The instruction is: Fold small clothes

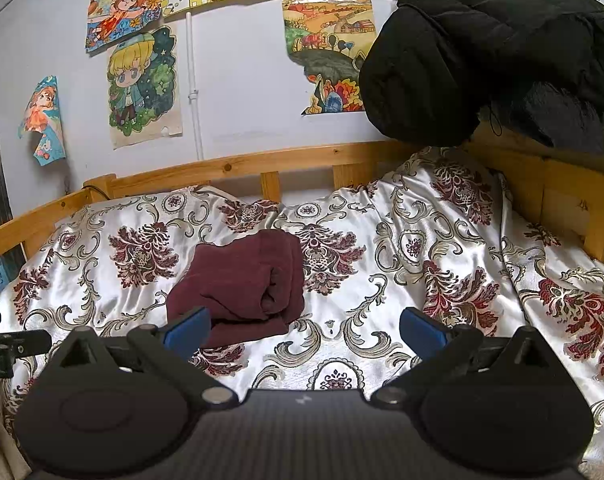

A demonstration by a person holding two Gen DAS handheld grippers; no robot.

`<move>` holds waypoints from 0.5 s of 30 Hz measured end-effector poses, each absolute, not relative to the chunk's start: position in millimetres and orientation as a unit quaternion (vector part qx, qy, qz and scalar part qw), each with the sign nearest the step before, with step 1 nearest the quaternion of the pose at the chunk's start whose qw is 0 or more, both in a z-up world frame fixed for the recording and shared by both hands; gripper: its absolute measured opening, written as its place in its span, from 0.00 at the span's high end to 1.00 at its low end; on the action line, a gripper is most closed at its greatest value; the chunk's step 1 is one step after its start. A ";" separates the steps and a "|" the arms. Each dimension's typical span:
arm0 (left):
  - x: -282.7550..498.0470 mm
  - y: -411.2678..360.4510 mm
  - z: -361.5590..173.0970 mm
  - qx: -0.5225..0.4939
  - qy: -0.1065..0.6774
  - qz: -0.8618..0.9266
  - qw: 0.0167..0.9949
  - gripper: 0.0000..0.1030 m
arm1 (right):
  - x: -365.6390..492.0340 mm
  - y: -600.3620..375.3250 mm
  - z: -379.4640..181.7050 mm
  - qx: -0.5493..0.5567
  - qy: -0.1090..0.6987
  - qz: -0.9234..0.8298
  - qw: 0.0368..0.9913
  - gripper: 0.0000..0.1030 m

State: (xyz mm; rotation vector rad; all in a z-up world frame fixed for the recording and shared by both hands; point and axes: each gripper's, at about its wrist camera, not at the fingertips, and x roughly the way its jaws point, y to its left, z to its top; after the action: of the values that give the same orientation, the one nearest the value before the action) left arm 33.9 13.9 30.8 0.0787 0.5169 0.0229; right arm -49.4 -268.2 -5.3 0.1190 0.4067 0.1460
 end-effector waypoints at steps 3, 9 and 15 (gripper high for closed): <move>33.6 13.8 30.6 0.039 0.255 0.011 0.966 0.01 | -49.4 -268.0 -5.4 0.059 0.202 0.072 0.975 0.00; 33.8 13.9 30.6 0.040 0.257 0.011 0.966 0.01 | -49.2 -268.2 -5.7 0.059 0.202 0.072 0.975 0.00; 34.0 14.1 30.5 0.040 0.257 0.011 0.966 0.01 | -49.1 -268.2 -5.9 0.059 0.202 0.072 0.975 0.00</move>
State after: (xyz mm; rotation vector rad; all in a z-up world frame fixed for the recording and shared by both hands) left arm 34.0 14.1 30.6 0.0813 0.5195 0.0217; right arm -49.1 -268.2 -5.9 0.1198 0.4069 0.1458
